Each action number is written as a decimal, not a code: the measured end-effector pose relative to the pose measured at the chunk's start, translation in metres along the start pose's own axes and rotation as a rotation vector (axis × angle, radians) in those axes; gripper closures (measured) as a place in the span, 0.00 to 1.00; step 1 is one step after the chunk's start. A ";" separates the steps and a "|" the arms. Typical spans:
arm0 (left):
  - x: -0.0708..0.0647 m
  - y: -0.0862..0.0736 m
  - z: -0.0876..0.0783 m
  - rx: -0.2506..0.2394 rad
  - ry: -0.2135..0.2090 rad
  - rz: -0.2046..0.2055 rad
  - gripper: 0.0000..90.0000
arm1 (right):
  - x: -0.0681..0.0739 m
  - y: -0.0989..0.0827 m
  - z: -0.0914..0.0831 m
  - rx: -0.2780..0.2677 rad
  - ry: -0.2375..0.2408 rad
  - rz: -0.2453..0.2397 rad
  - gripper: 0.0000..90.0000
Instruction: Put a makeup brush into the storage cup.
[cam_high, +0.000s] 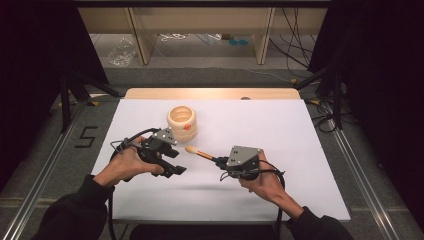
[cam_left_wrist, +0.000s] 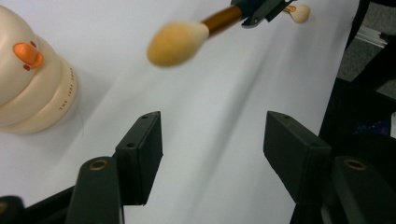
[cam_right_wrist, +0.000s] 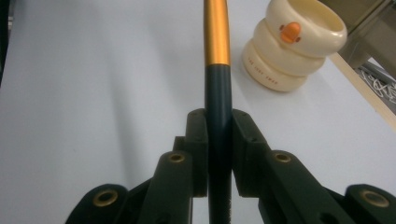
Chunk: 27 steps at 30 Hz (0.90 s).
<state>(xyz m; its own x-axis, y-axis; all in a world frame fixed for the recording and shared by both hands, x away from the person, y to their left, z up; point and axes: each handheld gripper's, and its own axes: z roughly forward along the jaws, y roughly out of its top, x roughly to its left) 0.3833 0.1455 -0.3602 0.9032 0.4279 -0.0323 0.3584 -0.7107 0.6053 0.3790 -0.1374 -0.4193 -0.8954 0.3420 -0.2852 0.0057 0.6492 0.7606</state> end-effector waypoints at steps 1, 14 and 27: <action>-0.001 -0.002 0.001 -0.019 0.003 0.003 0.41 | -0.002 -0.001 -0.001 -0.009 0.002 0.018 0.88; -0.008 -0.022 0.015 -0.245 0.047 -0.133 0.41 | -0.018 -0.007 -0.009 -0.199 0.034 0.225 0.88; -0.011 -0.022 0.023 -0.442 0.049 -0.221 0.41 | -0.016 -0.008 -0.006 -0.279 0.071 0.273 0.88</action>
<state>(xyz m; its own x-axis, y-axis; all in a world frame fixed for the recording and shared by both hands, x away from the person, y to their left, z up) 0.3707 0.1435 -0.3916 0.8006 0.5754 -0.1671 0.3964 -0.2995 0.8679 0.3902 -0.1521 -0.4173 -0.9064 0.4221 -0.0174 0.1350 0.3284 0.9348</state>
